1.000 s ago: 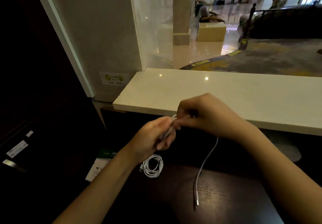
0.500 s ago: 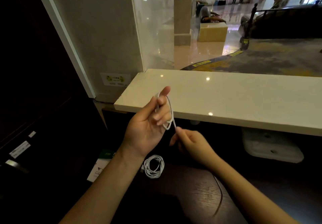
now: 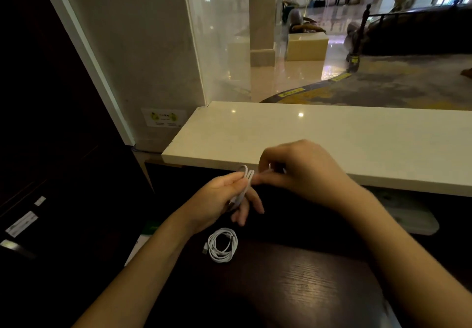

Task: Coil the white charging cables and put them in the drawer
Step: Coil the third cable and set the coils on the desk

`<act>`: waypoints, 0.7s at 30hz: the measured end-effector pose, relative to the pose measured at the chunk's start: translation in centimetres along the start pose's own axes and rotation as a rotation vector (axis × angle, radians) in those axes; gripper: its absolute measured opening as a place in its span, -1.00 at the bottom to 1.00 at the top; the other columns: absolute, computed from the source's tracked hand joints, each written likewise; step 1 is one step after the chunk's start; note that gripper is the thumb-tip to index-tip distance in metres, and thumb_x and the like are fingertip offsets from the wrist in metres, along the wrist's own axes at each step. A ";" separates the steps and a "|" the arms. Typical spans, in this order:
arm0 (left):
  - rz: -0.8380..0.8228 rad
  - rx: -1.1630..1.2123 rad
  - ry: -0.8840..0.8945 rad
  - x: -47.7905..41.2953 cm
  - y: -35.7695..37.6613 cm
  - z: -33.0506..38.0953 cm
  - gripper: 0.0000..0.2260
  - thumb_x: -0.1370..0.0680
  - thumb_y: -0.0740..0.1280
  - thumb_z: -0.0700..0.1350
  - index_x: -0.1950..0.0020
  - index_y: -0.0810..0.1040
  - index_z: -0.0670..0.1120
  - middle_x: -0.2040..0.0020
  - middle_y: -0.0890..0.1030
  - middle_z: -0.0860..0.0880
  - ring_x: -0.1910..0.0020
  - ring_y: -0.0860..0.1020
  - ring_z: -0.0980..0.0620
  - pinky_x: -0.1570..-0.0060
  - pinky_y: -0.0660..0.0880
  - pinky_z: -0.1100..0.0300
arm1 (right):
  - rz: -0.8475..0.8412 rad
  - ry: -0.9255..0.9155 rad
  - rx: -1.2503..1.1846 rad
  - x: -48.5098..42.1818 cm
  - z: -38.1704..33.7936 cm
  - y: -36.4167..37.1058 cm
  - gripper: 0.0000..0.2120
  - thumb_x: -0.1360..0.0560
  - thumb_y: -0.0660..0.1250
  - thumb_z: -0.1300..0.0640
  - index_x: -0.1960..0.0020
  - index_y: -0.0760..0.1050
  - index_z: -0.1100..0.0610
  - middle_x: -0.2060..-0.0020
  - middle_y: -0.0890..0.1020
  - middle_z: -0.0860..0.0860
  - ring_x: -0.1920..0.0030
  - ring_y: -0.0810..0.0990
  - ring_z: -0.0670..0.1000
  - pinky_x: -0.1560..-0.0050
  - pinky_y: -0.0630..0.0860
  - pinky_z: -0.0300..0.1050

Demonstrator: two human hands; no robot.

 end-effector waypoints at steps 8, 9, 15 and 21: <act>-0.380 0.917 0.040 1.8 2.4 2.4 -0.65 -0.65 -0.03 -0.14 -0.23 0.35 -0.38 0.23 0.60 -0.15 0.59 0.19 0.15 0.42 0.24 0.23 | 0.034 0.189 -0.568 -0.3 4.6 4.1 -0.64 -0.52 0.23 -0.01 0.35 0.56 0.17 0.52 0.51 0.03 0.47 0.41 -0.13 0.34 0.35 -0.29; -0.358 0.969 0.052 1.6 2.3 2.6 -0.65 -0.65 -0.04 -0.14 -0.24 0.33 -0.38 0.22 0.59 -0.18 0.58 0.17 0.14 0.40 0.23 0.21 | 0.042 0.224 -0.602 0.2 4.5 5.4 -0.56 -0.55 0.17 -0.01 0.42 0.49 0.18 0.56 0.47 0.00 0.50 0.39 -0.13 0.33 0.34 -0.30; -0.230 1.092 0.165 -0.1 0.9 3.7 -0.64 -0.64 0.00 -0.13 -0.30 0.35 -0.34 0.23 0.57 -0.13 0.49 0.30 0.09 0.40 0.26 0.21 | -0.021 0.406 -0.740 2.7 2.6 11.6 -0.61 -0.61 0.06 0.02 0.27 0.56 -0.05 0.54 0.45 -0.04 0.54 0.42 -0.18 0.39 0.34 -0.35; 0.263 0.594 0.230 -0.8 -2.3 1.9 -0.65 -0.62 0.02 -0.09 -0.34 0.35 -0.19 0.39 0.53 0.05 0.54 0.36 0.18 0.48 0.34 0.36 | -0.176 0.223 -0.332 3.1 -1.3 10.9 -0.78 -0.58 0.14 0.05 -0.09 0.39 0.17 0.08 0.60 0.14 0.09 0.58 0.14 0.12 0.49 0.02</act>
Point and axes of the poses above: each hand's wrist, its own x-axis away from the middle knuckle, its own y-axis out of the palm, z = x × y, the point moved 10 cm from there along -x, towards the middle knuckle
